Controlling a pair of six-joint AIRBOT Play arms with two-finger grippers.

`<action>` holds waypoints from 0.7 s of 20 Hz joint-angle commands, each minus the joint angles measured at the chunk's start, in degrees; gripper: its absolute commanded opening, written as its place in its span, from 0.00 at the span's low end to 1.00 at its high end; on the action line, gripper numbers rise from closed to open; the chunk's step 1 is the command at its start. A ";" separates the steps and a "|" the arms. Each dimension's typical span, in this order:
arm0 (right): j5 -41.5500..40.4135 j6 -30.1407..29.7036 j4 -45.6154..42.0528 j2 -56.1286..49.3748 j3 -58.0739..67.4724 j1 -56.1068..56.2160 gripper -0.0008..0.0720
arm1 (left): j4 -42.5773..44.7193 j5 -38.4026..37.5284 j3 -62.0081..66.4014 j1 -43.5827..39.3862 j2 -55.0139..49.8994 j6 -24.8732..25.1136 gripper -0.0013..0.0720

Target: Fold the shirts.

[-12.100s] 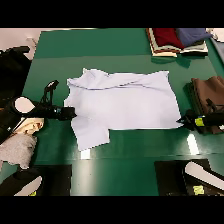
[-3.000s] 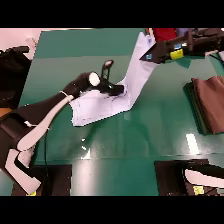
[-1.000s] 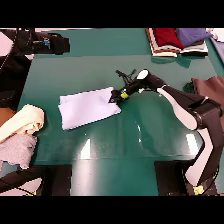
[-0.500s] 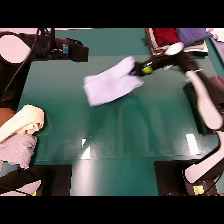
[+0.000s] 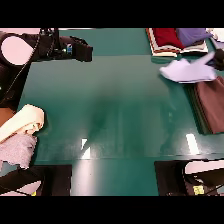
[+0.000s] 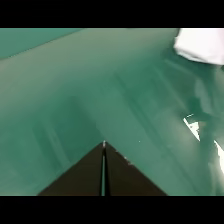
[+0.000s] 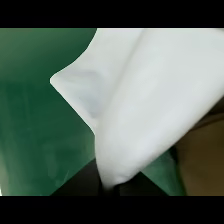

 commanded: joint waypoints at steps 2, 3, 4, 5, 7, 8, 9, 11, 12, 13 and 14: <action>-1.64 1.09 -0.59 0.87 1.57 -7.43 0.03 | -0.09 0.57 0.00 -0.02 -0.02 -0.48 0.05; -2.32 1.09 -0.55 0.90 3.56 -7.08 0.04 | -0.09 0.59 0.00 -0.02 -0.02 -0.46 0.05; -2.60 1.09 -0.61 0.90 6.08 -6.45 0.04 | -0.11 0.57 0.00 -0.02 -0.02 -0.48 0.05; -2.45 1.11 -0.66 0.90 9.11 -5.57 0.04 | -0.15 0.59 0.00 -0.02 -0.02 -0.48 0.05; -1.75 1.79 -0.87 0.90 14.40 -4.39 0.04 | -0.35 0.46 0.00 -0.02 -0.02 -0.48 0.05; -1.29 2.89 -1.01 0.90 16.76 -4.24 0.04 | -0.44 0.33 0.00 -0.02 -0.02 -0.46 0.05; -0.57 3.61 -1.03 1.07 18.45 -4.24 0.04 | -0.50 0.33 0.00 -0.02 -0.02 -0.46 0.05; -0.37 3.58 -1.25 3.19 17.20 -4.52 0.04 | -0.68 0.00 0.00 -0.02 -0.02 -0.44 0.05; -0.35 3.58 -1.22 4.59 15.41 -5.05 0.04 | -0.74 -0.11 0.00 -0.02 -0.02 -0.44 0.05; -0.20 3.58 -1.22 6.25 13.07 -5.86 0.04 | -0.74 -0.09 0.00 -0.02 -0.02 -0.44 0.05; 0.07 3.56 -1.20 7.85 10.78 -6.75 0.04 | -0.74 -0.09 0.00 -0.02 -0.02 -0.44 0.05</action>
